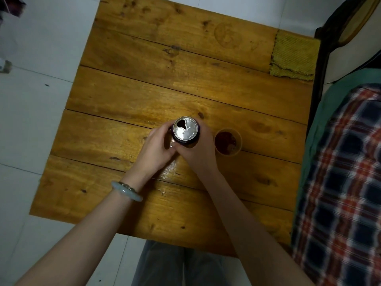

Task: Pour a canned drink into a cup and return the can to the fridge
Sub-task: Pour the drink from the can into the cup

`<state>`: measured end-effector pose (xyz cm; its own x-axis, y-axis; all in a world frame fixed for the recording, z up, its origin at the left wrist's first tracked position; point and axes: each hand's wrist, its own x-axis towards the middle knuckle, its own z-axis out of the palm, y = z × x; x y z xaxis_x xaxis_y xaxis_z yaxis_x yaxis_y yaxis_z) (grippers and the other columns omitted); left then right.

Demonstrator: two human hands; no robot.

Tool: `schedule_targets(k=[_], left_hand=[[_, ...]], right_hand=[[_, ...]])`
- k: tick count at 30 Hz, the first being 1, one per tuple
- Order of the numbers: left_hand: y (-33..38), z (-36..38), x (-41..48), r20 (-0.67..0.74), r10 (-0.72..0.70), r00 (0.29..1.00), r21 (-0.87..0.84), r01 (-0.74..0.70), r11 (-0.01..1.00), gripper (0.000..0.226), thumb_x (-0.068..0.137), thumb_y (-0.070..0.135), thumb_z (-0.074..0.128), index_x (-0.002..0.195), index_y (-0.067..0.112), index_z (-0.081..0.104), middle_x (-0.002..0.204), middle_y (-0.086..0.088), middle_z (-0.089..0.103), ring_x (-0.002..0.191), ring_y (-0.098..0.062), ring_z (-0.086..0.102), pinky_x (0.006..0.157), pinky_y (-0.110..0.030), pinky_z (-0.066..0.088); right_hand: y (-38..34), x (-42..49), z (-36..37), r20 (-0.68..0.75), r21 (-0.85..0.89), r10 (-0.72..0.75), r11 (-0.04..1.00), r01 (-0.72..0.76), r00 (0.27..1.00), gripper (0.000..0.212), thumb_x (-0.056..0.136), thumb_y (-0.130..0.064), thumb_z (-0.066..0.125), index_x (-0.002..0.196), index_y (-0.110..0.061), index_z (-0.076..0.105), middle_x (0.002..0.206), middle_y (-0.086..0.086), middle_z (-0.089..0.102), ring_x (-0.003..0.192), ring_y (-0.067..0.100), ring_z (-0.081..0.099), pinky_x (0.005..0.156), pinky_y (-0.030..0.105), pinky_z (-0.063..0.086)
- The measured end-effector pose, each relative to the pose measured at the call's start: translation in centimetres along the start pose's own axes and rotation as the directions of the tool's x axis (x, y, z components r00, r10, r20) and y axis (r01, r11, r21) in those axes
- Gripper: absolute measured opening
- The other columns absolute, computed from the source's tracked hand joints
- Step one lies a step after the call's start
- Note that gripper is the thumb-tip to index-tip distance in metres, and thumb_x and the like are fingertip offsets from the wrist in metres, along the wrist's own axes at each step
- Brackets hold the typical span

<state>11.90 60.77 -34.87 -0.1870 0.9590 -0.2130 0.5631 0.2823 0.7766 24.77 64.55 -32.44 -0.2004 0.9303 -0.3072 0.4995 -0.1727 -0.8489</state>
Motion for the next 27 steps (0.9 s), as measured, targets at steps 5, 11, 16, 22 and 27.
schedule_targets(k=[5,11,16,22,27], left_hand=[[-0.4,-0.3,-0.3,0.012,0.023,1.000,0.048,-0.023,0.999,0.069,0.076,0.007,0.071,0.134,0.030,0.041,0.111,0.036,0.036,0.111,0.004,0.036,0.094,-0.023,0.031],[-0.3,-0.7,-0.4,0.077,-0.024,0.997,0.026,0.022,0.999,0.085,0.069,0.021,0.082,0.140,0.027,0.036,0.132,0.015,0.045,0.125,-0.007,0.037,0.105,-0.033,0.033],[0.7,1.1,-2.1,0.030,-0.115,0.993,-0.163,0.118,0.979,0.109,0.057,0.041,0.086,0.145,0.030,0.023,0.144,0.014,0.033,0.129,0.003,0.030,0.102,-0.010,0.025],[1.6,3.3,-1.8,-0.149,-0.172,0.974,-0.264,0.128,0.956,0.098,0.053,0.059,0.079,0.135,0.033,0.034,0.138,0.010,0.042,0.129,-0.006,0.037,0.107,-0.024,0.030],[1.4,4.0,-0.9,-0.177,-0.177,0.968,-0.269,0.125,0.955,0.092,0.056,0.047,0.085,0.133,0.031,0.036,0.133,0.007,0.048,0.126,-0.011,0.043,0.106,-0.028,0.034]], right_hand=[[0.4,-0.6,0.1,0.007,-0.015,-0.023,1.000,0.023,1.000,0.079,0.065,-0.016,0.080,0.133,-0.006,0.041,0.130,0.008,0.050,0.124,0.024,0.043,0.104,0.045,0.036],[1.6,-2.9,-0.4,0.079,-0.012,0.025,1.000,-0.024,0.997,0.085,0.079,-0.013,0.070,0.147,-0.009,0.019,0.148,0.007,0.034,0.139,0.019,0.028,0.114,0.036,0.026],[3.9,-7.1,-2.4,0.186,-0.059,0.096,0.995,-0.086,0.978,0.070,0.087,-0.012,0.059,0.146,-0.018,0.023,0.147,-0.001,0.034,0.137,0.010,0.028,0.107,0.020,0.025],[6.6,-9.0,-6.6,0.154,-0.216,0.082,0.975,-0.047,0.985,0.058,0.088,-0.012,0.057,0.141,-0.016,0.035,0.139,0.003,0.041,0.130,0.013,0.036,0.109,0.027,0.032],[7.5,-8.7,-9.3,0.066,-0.243,0.070,0.969,-0.052,0.995,0.053,0.086,-0.011,0.060,0.136,-0.011,0.042,0.137,0.006,0.044,0.129,0.015,0.038,0.109,0.032,0.034]])
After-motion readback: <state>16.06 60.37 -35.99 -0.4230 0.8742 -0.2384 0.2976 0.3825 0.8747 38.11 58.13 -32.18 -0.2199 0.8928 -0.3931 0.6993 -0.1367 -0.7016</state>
